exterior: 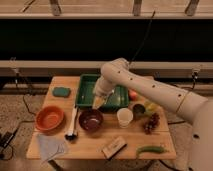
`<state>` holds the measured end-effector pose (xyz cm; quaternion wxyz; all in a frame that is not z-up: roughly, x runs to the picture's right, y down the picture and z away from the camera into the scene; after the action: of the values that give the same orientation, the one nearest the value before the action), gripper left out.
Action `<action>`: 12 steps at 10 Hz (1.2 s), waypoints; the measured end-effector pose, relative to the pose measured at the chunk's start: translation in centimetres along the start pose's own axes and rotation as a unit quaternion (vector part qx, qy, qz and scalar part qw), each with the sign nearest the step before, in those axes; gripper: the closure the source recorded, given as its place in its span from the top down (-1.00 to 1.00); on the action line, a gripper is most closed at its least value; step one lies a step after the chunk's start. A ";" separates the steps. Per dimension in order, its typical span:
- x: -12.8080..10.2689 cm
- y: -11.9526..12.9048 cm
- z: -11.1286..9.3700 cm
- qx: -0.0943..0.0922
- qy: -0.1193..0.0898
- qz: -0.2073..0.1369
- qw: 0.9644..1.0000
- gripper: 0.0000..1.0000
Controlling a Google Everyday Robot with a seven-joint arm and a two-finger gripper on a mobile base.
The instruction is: Wipe tray with sponge
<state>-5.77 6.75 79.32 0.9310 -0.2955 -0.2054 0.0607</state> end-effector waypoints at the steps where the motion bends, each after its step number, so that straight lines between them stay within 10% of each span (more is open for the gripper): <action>1: -1.0 -0.2 0.7 0.002 -0.006 0.001 1.000 0.30; 12: -11.7 -8.0 7.8 0.017 -0.063 0.009 0.998 0.30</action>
<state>-19.69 1.53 85.65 0.9204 -0.2775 -0.2598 0.0911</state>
